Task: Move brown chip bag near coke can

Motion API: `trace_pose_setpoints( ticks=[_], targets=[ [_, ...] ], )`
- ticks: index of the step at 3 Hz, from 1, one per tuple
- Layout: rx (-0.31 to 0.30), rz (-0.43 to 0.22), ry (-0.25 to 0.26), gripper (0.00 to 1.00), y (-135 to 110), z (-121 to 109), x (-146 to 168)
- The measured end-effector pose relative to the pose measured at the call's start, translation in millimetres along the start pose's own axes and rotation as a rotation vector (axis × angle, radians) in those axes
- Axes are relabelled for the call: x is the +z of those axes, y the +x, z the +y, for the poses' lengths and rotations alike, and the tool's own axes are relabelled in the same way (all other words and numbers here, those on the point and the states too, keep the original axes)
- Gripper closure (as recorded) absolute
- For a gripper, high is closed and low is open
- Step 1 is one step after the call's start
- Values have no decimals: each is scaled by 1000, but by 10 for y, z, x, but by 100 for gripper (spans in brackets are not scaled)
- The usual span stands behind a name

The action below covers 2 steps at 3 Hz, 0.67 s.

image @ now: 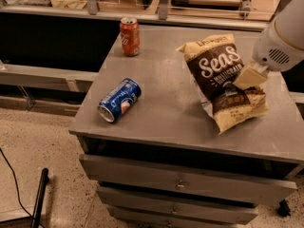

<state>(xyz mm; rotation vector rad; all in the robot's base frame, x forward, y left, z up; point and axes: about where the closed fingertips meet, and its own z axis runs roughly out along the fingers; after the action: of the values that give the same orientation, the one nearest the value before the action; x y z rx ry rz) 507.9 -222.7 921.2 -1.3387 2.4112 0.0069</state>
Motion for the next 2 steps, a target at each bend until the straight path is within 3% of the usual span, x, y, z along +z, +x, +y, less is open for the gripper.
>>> trace_pose_setpoints(
  ticks=[2],
  targets=[
    [-14, -222, 85, 100, -549, -369, -643]
  ],
)
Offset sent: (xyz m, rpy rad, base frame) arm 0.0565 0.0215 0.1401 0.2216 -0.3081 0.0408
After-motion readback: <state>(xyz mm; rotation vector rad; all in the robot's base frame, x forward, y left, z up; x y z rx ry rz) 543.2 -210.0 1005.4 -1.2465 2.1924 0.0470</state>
